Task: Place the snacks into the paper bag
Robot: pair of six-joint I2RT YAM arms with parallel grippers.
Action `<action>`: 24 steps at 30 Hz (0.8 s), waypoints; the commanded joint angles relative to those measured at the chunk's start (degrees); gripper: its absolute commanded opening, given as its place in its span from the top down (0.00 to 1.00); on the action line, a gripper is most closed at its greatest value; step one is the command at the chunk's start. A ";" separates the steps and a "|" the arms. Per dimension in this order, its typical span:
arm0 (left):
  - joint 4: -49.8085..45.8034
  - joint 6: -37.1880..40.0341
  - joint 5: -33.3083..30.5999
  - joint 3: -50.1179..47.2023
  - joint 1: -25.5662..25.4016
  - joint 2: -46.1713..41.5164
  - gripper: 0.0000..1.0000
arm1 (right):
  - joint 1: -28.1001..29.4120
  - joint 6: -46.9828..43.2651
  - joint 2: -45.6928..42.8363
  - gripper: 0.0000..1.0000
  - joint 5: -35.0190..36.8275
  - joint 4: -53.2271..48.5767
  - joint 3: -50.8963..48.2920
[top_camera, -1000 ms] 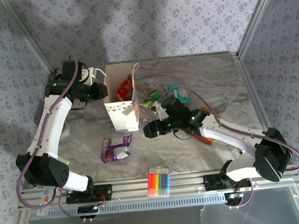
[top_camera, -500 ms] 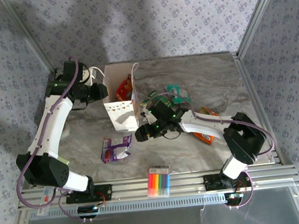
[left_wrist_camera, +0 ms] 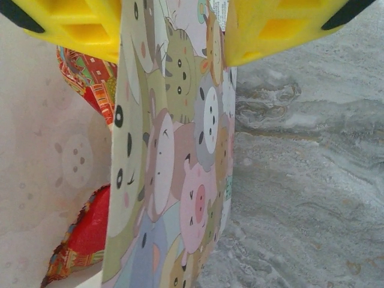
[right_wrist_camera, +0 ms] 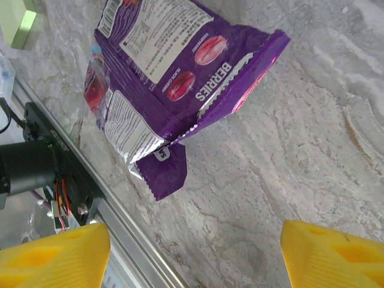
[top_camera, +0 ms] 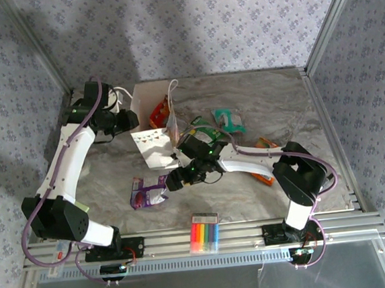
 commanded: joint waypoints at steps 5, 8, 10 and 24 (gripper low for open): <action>2.37 -2.35 -1.26 -2.87 -0.31 -2.38 0.60 | 2.26 6.79 0.29 0.22 7.61 1.47 0.22; 3.48 -2.87 -2.23 -4.13 -0.31 -3.08 0.60 | 3.32 9.11 0.06 0.22 10.92 3.26 -0.84; 4.27 -3.05 -2.47 -4.69 -0.31 -3.54 0.60 | 4.37 10.71 -0.26 0.22 13.51 4.59 -1.51; 5.70 -3.57 -0.97 -5.82 -0.39 -3.92 0.61 | 10.22 19.41 -3.48 0.19 23.93 4.68 -3.82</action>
